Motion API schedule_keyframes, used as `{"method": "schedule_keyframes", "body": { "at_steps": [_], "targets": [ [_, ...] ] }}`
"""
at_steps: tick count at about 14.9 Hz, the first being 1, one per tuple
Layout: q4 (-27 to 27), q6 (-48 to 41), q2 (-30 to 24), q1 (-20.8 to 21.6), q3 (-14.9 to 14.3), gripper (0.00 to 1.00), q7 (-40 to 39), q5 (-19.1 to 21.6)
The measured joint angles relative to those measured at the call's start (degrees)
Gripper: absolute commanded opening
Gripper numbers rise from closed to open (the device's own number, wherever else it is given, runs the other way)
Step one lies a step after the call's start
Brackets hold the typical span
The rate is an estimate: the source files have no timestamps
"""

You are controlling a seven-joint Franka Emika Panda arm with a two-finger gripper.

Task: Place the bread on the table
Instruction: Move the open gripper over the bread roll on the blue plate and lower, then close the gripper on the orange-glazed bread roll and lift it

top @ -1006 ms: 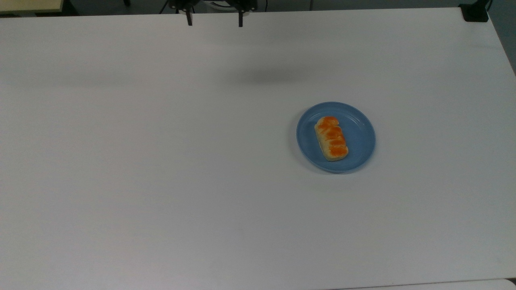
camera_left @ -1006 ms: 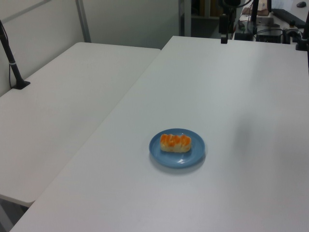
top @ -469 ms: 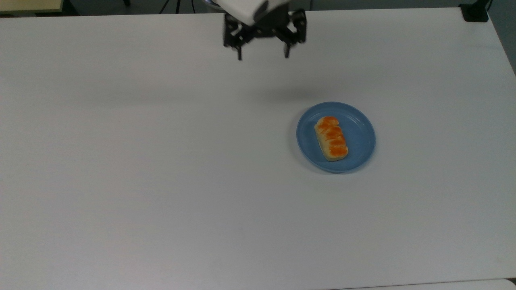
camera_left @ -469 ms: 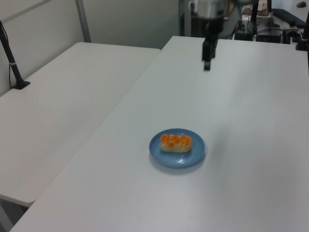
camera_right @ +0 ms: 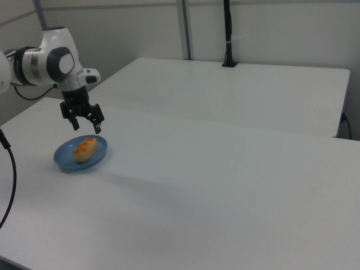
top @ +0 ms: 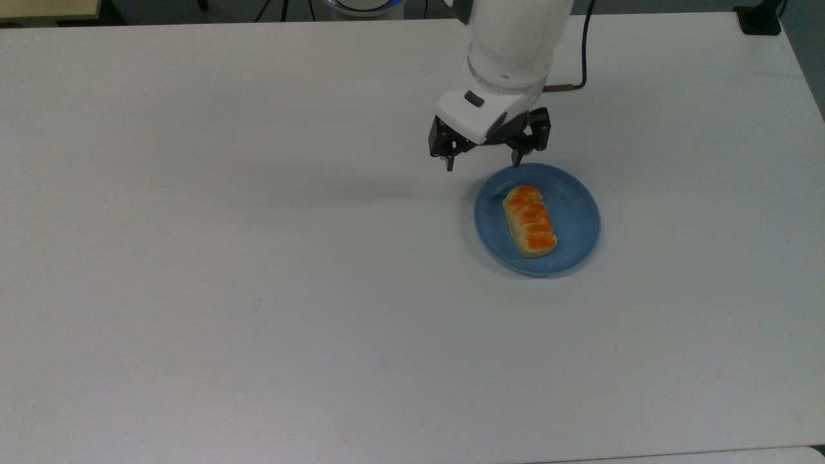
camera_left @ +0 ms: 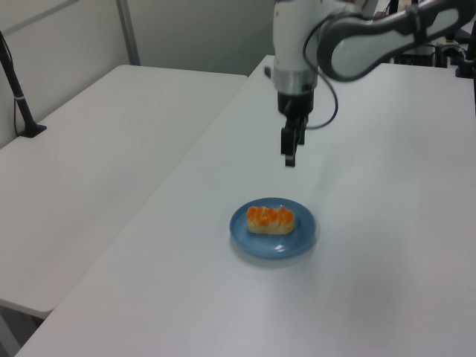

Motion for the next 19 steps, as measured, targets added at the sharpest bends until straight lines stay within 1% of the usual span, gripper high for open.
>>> {"method": "schedule_keyframes", "body": {
  "at_steps": [5,8,15,16,17,18,19],
  "targets": [
    [-0.02,5.06,4.81,3.25,-0.01,1.0,2.51,0.0],
    [0.01,8.52,7.25,4.48,0.0,1.0,2.78,0.0],
    [0.05,12.34,9.94,5.94,-0.01,1.0,4.11,-0.09],
    [0.05,13.1,10.47,5.96,-0.01,0.98,4.65,-0.33],
    [0.05,14.08,11.0,5.96,-0.01,0.88,4.92,-0.75],
    [0.05,15.06,11.58,5.95,-0.03,0.74,5.02,-1.2],
    [0.06,15.73,12.04,5.95,-0.04,0.62,5.06,-1.46]
  ]
}}
